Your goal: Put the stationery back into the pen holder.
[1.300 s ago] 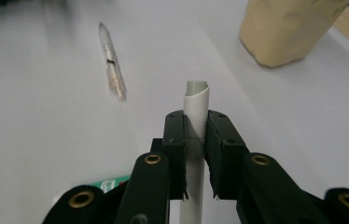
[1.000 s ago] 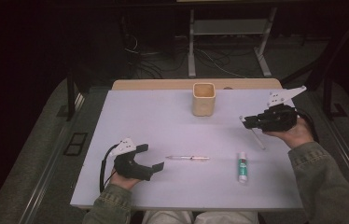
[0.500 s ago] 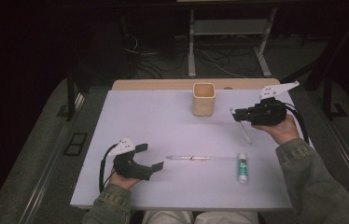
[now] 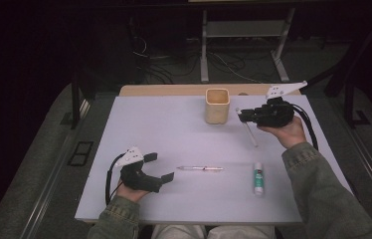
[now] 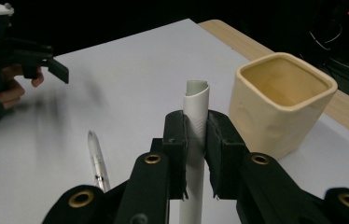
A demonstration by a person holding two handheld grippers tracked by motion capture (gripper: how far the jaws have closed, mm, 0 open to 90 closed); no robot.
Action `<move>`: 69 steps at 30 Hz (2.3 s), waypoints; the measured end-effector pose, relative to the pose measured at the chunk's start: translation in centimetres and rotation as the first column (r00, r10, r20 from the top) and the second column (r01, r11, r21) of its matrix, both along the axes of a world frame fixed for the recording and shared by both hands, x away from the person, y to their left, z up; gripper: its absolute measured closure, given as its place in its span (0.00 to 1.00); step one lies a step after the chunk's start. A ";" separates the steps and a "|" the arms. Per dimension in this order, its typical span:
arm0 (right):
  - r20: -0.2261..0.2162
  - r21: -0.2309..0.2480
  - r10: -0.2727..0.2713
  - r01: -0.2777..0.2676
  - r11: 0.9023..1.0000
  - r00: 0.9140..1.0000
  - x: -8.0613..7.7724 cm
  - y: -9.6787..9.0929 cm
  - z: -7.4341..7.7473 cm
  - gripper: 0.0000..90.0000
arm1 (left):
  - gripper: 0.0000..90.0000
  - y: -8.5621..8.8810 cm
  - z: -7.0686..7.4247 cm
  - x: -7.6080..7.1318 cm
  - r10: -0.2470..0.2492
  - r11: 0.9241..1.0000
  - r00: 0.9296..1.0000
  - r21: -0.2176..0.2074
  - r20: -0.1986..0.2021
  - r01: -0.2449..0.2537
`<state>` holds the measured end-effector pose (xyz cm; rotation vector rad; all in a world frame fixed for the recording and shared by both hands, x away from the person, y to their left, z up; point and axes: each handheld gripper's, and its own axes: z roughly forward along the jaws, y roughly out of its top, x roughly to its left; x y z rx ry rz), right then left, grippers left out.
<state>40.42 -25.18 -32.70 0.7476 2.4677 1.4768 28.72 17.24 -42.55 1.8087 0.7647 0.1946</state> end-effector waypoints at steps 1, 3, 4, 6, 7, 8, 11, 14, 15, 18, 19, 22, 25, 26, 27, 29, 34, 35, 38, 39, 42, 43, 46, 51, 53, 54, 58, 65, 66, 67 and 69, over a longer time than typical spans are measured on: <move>0.002 0.008 -0.003 0.003 1.000 1.000 0.3 0.2 0.1 0.86 | 0.00 0.0 0.0 0.0 -0.002 1.000 1.000 -0.001 0.003 0.002; 0.001 0.010 -0.005 0.005 1.000 1.000 0.5 0.4 0.2 0.86 | 0.00 0.1 0.0 0.0 0.001 1.000 1.000 -0.004 0.003 -0.001; 0.004 0.015 -0.012 0.011 1.000 1.000 0.8 0.6 0.4 0.86 | 0.00 0.1 0.0 0.0 0.002 1.000 1.000 -0.005 0.003 -0.002; 0.004 0.018 -0.011 0.011 1.000 1.000 0.9 0.7 0.5 0.86 | 0.00 0.1 0.0 0.0 0.003 1.000 1.000 -0.006 0.004 -0.003; 0.007 0.023 -0.015 0.015 1.000 1.000 1.2 0.9 0.7 0.86 | 0.00 0.1 0.0 0.0 0.003 1.000 1.000 -0.006 0.005 -0.003; 0.007 0.023 -0.015 0.015 1.000 1.000 1.2 0.9 0.7 0.86 | 0.00 0.1 0.0 0.0 0.002 1.000 1.000 -0.006 0.004 -0.002; 0.010 0.025 -0.024 0.024 0.999 1.000 1.6 1.1 1.0 0.86 | 0.00 0.1 0.1 0.0 -0.002 1.000 1.000 -0.005 0.005 0.002; 0.011 0.036 -0.035 0.035 0.999 0.999 2.0 1.1 1.3 0.86 | 0.00 0.1 0.1 0.0 -0.002 1.000 1.000 -0.006 0.006 0.003; 0.012 0.045 -0.040 0.039 0.998 0.999 2.2 1.2 1.6 0.86 | 0.00 0.1 0.1 0.0 -0.002 1.000 1.000 -0.007 0.006 0.002; 0.021 0.045 -0.044 0.043 0.998 0.999 2.6 1.4 2.1 0.86 | 0.00 0.2 0.1 0.0 -0.001 1.000 1.000 -0.009 0.006 0.001; 0.021 0.045 -0.044 0.043 0.998 0.999 2.6 1.4 2.1 0.86 | 0.00 0.2 0.1 0.0 -0.001 1.000 1.000 -0.009 0.007 0.001; 0.026 0.048 -0.047 0.045 0.998 0.999 2.9 1.6 2.6 0.86 | 0.00 0.2 0.1 0.0 0.000 1.000 1.000 -0.012 0.006 0.000; 0.036 0.053 -0.051 0.049 0.997 0.998 3.4 1.9 3.2 0.86 | 0.00 0.2 0.1 0.0 0.000 1.000 1.000 -0.012 0.006 0.000; 0.036 0.053 -0.051 0.049 0.997 0.998 3.4 1.9 3.2 0.86 | 0.00 0.2 0.1 0.0 0.000 1.000 1.000 -0.012 0.006 0.000; 0.041 0.048 -0.053 0.051 0.998 0.998 3.7 2.1 3.5 0.86 | 0.00 0.2 0.1 0.1 0.000 1.000 1.000 -0.012 0.007 0.000; 0.042 0.046 -0.053 0.051 0.998 0.998 3.9 2.2 3.7 0.86 | 0.00 0.2 0.1 0.1 -0.001 1.000 1.000 -0.012 0.006 0.001; 0.052 0.062 -0.054 0.051 0.997 0.997 4.8 2.8 4.3 0.86 | 0.00 0.3 0.1 0.1 -0.001 1.000 1.000 -0.013 0.009 0.001; 0.054 0.064 -0.056 0.052 0.997 0.997 5.0 2.9 4.4 0.86 | 0.00 0.3 0.1 0.1 -0.001 1.000 1.000 -0.016 0.009 0.001; 0.058 0.080 -0.059 0.054 0.995 0.997 5.5 3.2 4.7 0.86 | 0.00 0.4 0.1 0.1 0.001 1.000 1.000 -0.022 0.007 -0.001; 0.061 0.084 -0.060 0.055 0.995 0.996 5.6 3.2 4.8 0.86 | 0.00 0.4 0.1 0.1 0.002 1.000 1.000 -0.024 0.006 -0.002; 0.063 0.096 -0.066 0.060 0.994 0.996 6.1 3.4 4.9 0.86 | 0.00 0.5 0.1 0.2 -0.001 1.000 1.000 -0.021 0.007 0.001; 0.063 0.098 -0.066 0.060 0.993 0.996 6.3 3.5 5.0 0.86 | 0.00 0.5 0.1 0.2 0.001 1.000 1.000 -0.024 0.007 0.000; 0.064 0.104 -0.073 0.067 0.992 0.995 6.8 3.7 5.1 0.86 | 0.00 0.5 0.1 0.2 0.002 1.000 1.000 -0.025 0.007 -0.002; 0.076 0.102 -0.074 0.066 0.993 0.994 7.6 4.3 5.7 0.86 | 0.00 0.5 0.1 0.2 0.003 1.000 1.000 -0.028 0.004 -0.002; 0.084 0.106 -0.074 0.065 0.992 0.994 8.1 4.7 6.1 0.86 | 0.00 0.5 0.1 0.2 0.001 1.000 1.000 -0.029 0.004 -0.001; 0.084 0.106 -0.074 0.065 0.992 0.994 8.1 4.7 6.1 0.86 | 0.00 0.5 0.1 0.2 0.001 1.000 1.000 -0.029 0.003 -0.001; 0.092 0.110 -0.064 0.054 0.992 0.994 8.8 5.3 6.3 0.86 | 0.00 0.6 0.1 0.1 0.002 0.999 1.000 -0.036 -0.001 -0.002; 0.098 0.123 -0.082 0.069 0.990 0.992 10.3 5.3 5.9 0.86 | 0.00 0.6 0.1 0.2 0.001 0.999 1.000 -0.038 -0.008 -0.002; 0.098 0.123 -0.082 0.069 0.990 0.992 10.3 5.3 5.9 0.86 | 0.00 0.6 0.1 0.2 0.002 0.999 1.000 -0.038 -0.009 -0.002; 0.098 0.130 -0.084 0.071 0.989 0.992 10.5 5.3 5.9 0.86 | 0.00 0.6 0.0 0.1 0.003 0.999 1.000 -0.039 -0.009 -0.003; 0.101 0.134 -0.089 0.075 0.988 0.991 10.9 5.3 5.8 0.86 | 0.00 0.6 0.0 0.1 0.003 0.999 1.000 -0.038 -0.009 -0.003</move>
